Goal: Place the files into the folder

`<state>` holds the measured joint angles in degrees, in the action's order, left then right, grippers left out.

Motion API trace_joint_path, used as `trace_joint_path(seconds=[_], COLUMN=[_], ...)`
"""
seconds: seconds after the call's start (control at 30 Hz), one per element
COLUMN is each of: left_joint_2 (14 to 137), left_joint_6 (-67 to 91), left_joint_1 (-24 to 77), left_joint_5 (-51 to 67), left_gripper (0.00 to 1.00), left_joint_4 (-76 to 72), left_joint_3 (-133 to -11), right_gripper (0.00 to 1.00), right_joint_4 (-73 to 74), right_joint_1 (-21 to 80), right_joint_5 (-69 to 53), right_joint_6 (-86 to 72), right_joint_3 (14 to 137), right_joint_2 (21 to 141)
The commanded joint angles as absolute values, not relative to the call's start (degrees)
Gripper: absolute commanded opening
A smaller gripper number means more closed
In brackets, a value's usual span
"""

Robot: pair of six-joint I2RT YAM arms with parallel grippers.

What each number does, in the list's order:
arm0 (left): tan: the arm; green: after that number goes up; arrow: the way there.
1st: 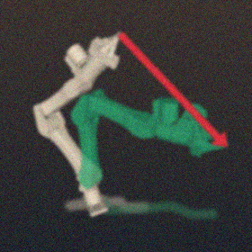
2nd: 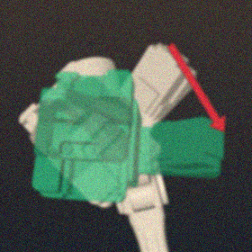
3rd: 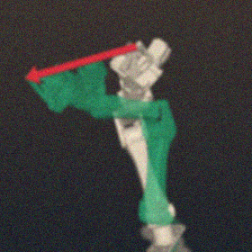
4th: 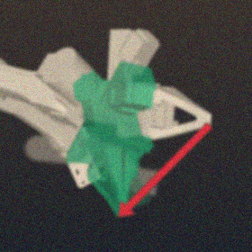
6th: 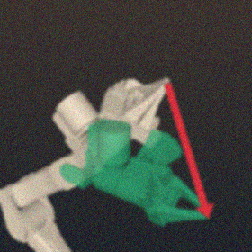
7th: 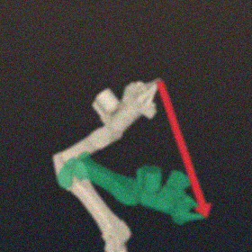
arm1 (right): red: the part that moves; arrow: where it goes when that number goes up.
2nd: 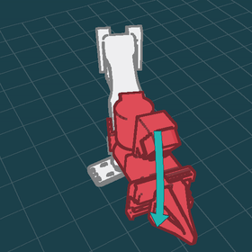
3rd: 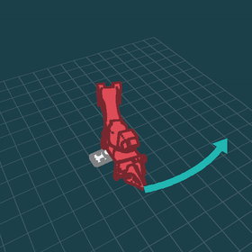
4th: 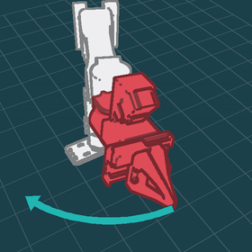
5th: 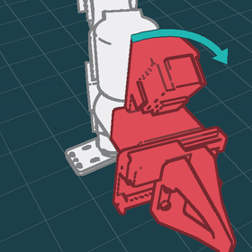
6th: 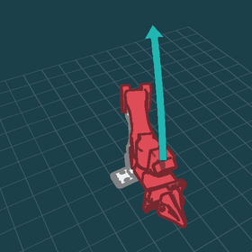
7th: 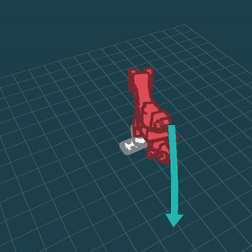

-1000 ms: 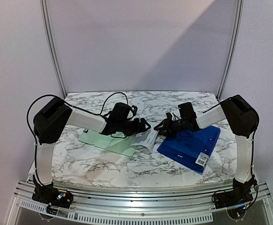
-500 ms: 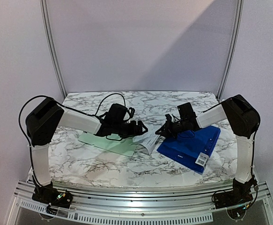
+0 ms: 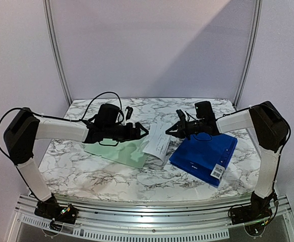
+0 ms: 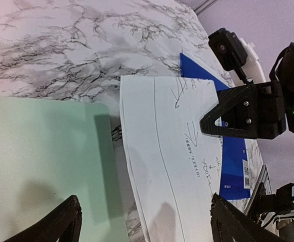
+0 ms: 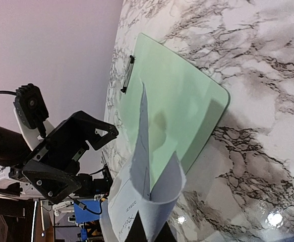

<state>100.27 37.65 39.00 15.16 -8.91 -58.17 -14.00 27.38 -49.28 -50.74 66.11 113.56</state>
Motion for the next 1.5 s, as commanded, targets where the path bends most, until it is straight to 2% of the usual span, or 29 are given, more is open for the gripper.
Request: trace_joint_path(seconds=[0.0,0.27,0.43,0.5,0.6,0.67,0.73,0.83,0.87,0.9,1.03,1.1,1.23,1.47], left_joint_2=[97.83,98.47,99.73,99.71,99.76,99.82,99.78,99.38,99.1,98.75,95.85,93.93,90.46,85.07], left_joint_6=[36.25,38.65,42.24,43.88,45.7,45.98,45.86,46.09,46.36,46.47,47.02,46.81,46.81,48.03], left_joint_1=[37.49,37.02,37.0,37.0,37.0,37.0,37.01,37.17,37.18,37.18,37.18,37.18,37.18,37.18], left_joint_5=[18.72,24.8,30.67,32.77,35.03,35.21,35.19,35.0,34.98,34.98,35.48,35.55,36.47,38.14], left_gripper=[0.88,0.84,0.74,0.66,0.47,0.26,0.01,0.0,0.0,0.0,0.0,0.0,0.0,0.0], left_joint_4=[-8.25,-14.19,-20.1,-23.17,-26.93,-26.75,-26.71,-27.23,-27.62,-27.82,-28.01,-26.68,-25.43,-25.47], left_joint_3=[-56.53,-55.67,-55.53,-55.02,-54.59,-54.81,-54.93,-54.7,-54.61,-54.56,-54.85,-55.46,-56.26,-56.26], right_gripper=[0.02,0.02,0.02,0.02,0.03,0.03,0.03,0.04,0.07,0.15,0.76,0.97,0.99,0.99], right_joint_4=[-16.07,-16.72,-17.33,-17.61,-18.05,-18.25,-18.34,-18.45,-18.43,-18.45,-17.0,-16.45,-19.7,-38.04], right_joint_1=[27.77,28.96,29.68,29.89,30.06,30.16,30.27,30.31,30.31,30.31,30.29,30.28,30.24,30.34], right_joint_5=[-52.58,-55.28,-55.46,-55.39,-55.39,-55.37,-55.37,-55.37,-55.34,-55.37,-53.72,-52.27,-53.15,-57.99], right_joint_6=[-47.36,-44.17,-43.12,-43.07,-43.08,-43.07,-43.07,-43.07,-42.94,-42.73,-40.19,-38.3,-37.41,-45.46], right_joint_3=[65.79,65.69,65.61,65.62,65.61,65.57,65.51,65.35,65.21,65.03,63.59,62.13,60.08,55.82], right_joint_2=[109.63,106.52,105.35,105.23,105.21,105.21,105.14,104.8,104.64,104.35,102.64,101.51,99.8,98.5])
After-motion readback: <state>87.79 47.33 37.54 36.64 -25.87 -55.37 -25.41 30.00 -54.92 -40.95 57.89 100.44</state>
